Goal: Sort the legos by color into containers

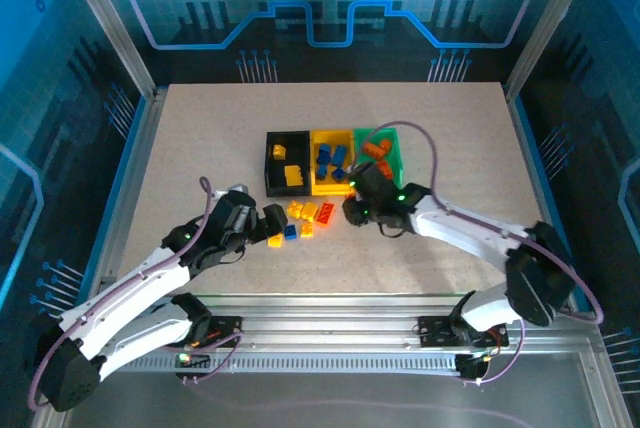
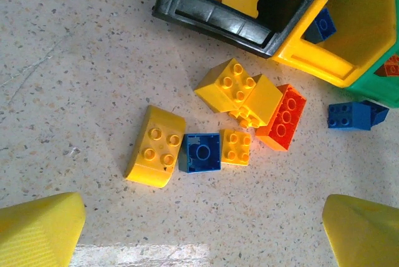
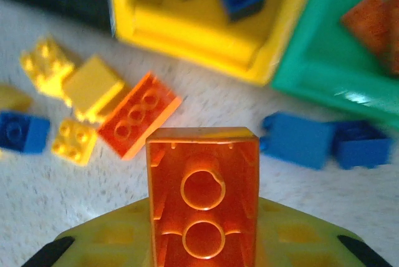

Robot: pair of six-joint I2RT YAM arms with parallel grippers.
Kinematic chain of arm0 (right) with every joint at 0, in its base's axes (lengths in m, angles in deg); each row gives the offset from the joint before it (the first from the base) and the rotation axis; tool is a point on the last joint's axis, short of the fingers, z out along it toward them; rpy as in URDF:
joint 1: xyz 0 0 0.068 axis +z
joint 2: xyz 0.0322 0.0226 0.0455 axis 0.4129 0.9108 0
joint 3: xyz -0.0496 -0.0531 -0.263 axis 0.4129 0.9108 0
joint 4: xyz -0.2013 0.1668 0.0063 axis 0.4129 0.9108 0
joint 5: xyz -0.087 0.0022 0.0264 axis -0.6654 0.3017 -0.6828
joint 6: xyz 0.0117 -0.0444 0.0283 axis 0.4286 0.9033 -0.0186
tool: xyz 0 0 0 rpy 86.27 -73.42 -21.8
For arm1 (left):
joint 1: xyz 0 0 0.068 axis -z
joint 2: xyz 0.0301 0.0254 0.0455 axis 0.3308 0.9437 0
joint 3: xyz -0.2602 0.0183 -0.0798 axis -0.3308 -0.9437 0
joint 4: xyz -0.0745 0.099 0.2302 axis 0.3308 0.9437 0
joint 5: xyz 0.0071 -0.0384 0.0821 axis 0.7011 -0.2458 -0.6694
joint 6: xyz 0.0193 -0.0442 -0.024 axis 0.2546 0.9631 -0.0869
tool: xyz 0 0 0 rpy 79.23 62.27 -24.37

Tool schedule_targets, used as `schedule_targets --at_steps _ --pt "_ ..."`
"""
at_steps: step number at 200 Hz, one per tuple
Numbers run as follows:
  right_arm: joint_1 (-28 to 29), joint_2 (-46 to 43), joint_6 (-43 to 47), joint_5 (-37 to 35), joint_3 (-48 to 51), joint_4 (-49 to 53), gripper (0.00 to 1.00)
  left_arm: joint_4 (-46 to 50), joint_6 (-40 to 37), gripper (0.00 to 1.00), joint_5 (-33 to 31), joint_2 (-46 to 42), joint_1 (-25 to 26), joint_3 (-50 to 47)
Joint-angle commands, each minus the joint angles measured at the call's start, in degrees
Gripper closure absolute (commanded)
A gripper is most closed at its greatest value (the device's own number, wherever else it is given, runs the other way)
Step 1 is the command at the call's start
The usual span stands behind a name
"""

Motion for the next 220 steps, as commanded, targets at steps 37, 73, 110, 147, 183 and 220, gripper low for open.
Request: schedule_targets --at_steps 37,73,110,147,183,220 --pt "-12.5 13.2 -3.0 -5.7 -18.1 8.1 0.71 0.8 1.7 0.01 2.0 -0.8 -2.2 -2.3" --pt "-15.4 25.4 -3.9 -9.2 -31.6 14.3 0.70 2.8 1.0 0.01 1.1 0.1 -2.8 -2.4" --pt "-16.4 31.8 -5.6 -10.7 -38.8 18.0 0.54 2.7 -0.6 0.01 1.0 1.8 -3.8 -2.7" --pt "-15.5 28.2 -5.3 -8.2 -37.1 14.8 0.23 -1.2 -3.3 0.03 2.8 7.2 -4.1 -2.5" --pt "-13.2 22.2 -5.4 -7.3 -30.0 11.4 0.22 -6.9 -7.6 0.20 4.6 18.2 -2.9 -1.4" --pt "-13.2 18.8 -6.4 -7.0 -23.5 9.4 0.22 -6.0 -10.4 0.20 -0.1 25.2 3.4 1.1"
